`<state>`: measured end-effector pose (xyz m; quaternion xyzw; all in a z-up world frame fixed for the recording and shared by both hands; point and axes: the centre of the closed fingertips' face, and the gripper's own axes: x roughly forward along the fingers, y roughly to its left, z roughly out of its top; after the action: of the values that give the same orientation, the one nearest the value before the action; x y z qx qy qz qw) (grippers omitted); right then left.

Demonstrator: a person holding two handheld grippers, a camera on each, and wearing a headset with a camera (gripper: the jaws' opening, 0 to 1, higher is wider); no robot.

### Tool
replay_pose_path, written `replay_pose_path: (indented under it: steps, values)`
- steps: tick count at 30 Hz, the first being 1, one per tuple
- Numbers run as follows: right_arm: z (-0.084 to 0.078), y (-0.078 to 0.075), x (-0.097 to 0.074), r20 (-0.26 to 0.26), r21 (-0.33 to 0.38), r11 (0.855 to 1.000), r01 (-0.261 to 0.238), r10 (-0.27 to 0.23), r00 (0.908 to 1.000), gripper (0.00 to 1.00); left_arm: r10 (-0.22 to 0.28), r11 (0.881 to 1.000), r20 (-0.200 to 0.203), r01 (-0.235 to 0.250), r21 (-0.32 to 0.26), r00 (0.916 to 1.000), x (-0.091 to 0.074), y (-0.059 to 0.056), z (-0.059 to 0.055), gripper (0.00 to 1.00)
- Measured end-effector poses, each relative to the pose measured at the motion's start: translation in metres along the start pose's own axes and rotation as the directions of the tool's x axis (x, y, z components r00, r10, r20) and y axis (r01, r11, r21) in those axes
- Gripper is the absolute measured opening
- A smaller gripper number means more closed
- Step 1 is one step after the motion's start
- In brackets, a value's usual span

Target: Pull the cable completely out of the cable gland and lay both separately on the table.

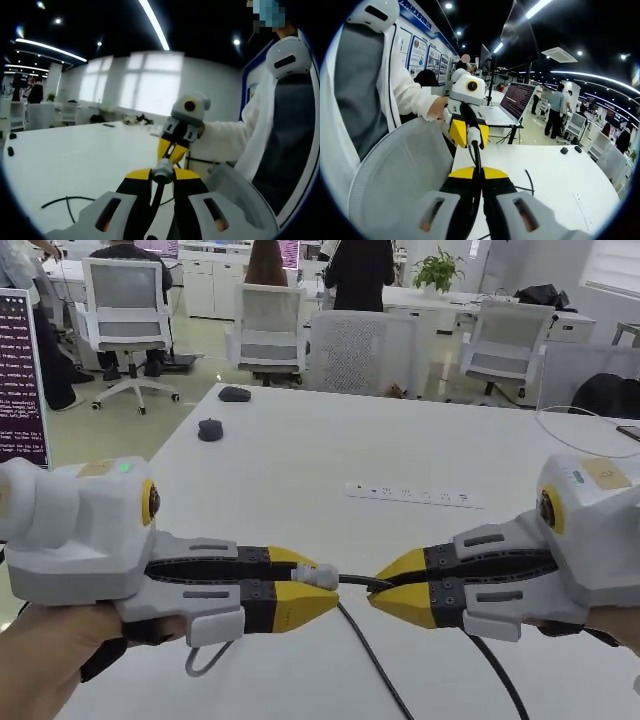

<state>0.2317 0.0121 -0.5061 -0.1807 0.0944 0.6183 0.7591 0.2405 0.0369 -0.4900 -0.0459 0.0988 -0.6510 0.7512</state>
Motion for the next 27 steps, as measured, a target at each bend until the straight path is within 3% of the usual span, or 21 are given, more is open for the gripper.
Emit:
replay_pose_path:
  steps: [15,27]
  values:
    - [-0.052,-0.020,-0.027,-0.110,0.036,0.996,0.086,-0.081,0.9906,0.02,0.027,1.000,0.019,-0.027,-0.013,0.9994,-0.007,0.008,0.002,0.16]
    - [-0.097,-0.030,-0.045,-0.193,0.099,0.982,0.159,-0.138,0.9714,0.02,0.041,0.999,0.037,-0.040,-0.024,0.9985,-0.012,0.012,0.004,0.16]
